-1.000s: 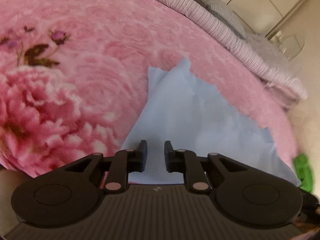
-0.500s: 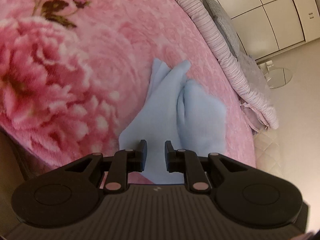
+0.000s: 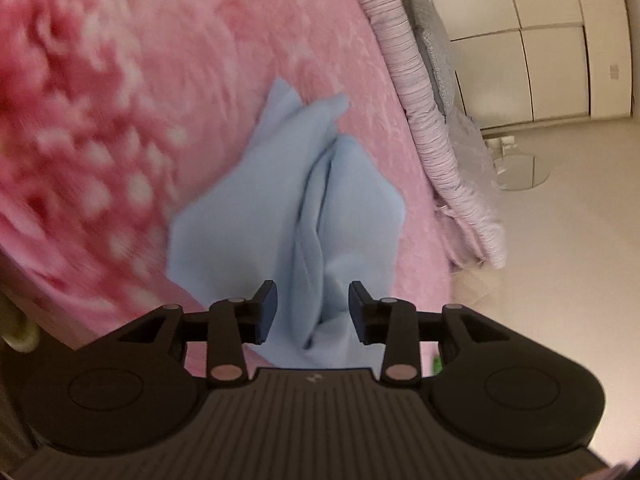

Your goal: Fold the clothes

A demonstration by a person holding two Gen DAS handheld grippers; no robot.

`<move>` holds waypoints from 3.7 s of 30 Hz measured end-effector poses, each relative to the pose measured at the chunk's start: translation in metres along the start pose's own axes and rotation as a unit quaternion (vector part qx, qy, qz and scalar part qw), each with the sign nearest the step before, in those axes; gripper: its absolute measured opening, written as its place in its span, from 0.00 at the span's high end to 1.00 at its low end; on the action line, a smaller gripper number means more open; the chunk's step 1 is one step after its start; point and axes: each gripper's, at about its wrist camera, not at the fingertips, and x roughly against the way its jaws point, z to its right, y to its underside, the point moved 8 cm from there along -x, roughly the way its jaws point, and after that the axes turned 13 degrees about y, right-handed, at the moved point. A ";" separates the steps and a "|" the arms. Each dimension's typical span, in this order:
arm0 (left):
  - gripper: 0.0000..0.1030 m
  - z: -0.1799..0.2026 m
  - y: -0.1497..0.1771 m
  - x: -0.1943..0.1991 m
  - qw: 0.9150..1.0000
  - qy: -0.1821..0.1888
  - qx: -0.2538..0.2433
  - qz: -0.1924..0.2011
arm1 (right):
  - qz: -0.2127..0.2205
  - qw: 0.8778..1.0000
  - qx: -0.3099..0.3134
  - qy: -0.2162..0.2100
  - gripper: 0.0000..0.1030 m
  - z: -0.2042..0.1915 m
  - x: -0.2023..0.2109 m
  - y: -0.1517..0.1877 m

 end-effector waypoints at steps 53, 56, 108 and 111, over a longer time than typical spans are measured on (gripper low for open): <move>0.88 -0.009 -0.021 0.025 0.991 -0.011 -0.129 0.018 | -0.036 0.984 -0.171 -0.017 0.74 -0.004 -0.011 0.021; 0.91 0.003 -0.026 0.031 0.985 -0.020 -0.166 0.034 | -0.030 0.989 -0.145 -0.015 0.76 -0.017 -0.011 0.019; 0.70 0.016 -0.126 -0.099 0.896 -0.206 -0.392 -0.029 | 0.014 0.995 0.052 0.083 0.78 -0.028 -0.136 -0.082; 0.70 0.014 -0.130 -0.090 0.907 -0.204 -0.368 -0.017 | 0.003 0.995 0.054 0.088 0.78 -0.026 -0.132 -0.084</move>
